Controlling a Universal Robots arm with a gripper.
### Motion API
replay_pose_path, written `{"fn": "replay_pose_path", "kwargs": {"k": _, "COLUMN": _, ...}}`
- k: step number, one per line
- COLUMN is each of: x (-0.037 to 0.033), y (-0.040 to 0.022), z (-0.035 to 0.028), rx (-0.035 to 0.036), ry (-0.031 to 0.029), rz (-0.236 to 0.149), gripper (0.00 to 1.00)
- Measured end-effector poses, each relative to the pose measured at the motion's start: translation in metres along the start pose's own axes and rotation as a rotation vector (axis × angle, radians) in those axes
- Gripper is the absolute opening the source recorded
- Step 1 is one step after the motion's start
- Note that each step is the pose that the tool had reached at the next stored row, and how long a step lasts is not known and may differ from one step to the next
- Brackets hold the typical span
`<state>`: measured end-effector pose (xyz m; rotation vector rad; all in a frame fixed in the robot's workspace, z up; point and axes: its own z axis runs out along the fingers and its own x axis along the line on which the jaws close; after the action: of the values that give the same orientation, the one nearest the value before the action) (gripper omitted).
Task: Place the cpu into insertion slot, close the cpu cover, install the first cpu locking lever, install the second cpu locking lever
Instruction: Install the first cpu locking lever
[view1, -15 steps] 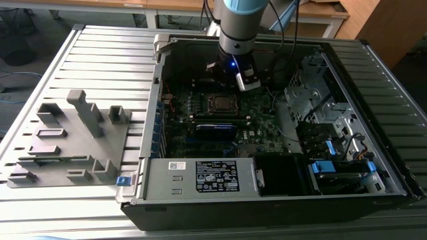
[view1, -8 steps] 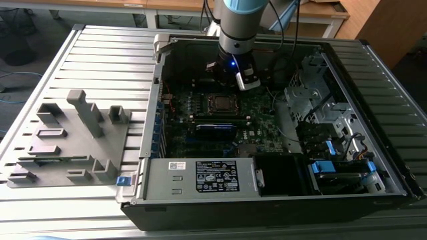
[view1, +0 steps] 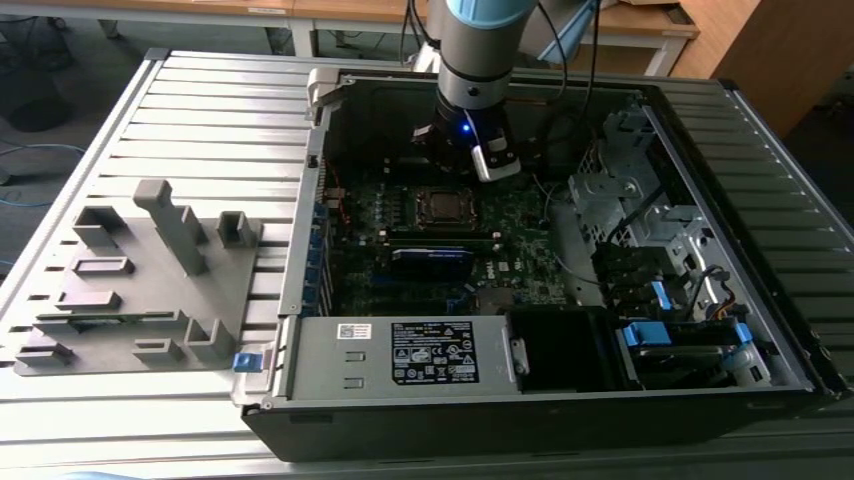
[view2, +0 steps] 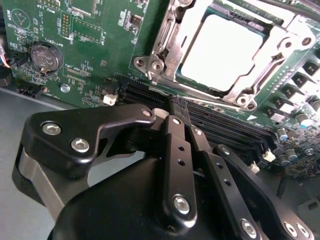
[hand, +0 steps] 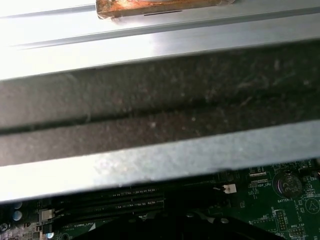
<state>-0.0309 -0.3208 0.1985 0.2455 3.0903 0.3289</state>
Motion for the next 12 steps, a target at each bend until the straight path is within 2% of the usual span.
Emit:
{"fn": "replay_pose_path", "kwargs": {"k": 1, "x": 0.0000, "y": 0.0000, "z": 0.0000, "rx": 0.0001, "ry": -0.0001, "rz": 0.000, "gripper": 0.11}}
{"fn": "replay_pose_path", "kwargs": {"k": 3, "x": 0.0000, "y": 0.0000, "z": 0.0001, "rx": 0.0085, "ry": -0.0015, "rz": 0.000, "gripper": 0.11}}
{"fn": "replay_pose_path", "kwargs": {"k": 12, "x": 0.0001, "y": -0.0001, "z": 0.0004, "rx": 0.0084, "ry": -0.0031, "rz": -0.001, "gripper": 0.11}}
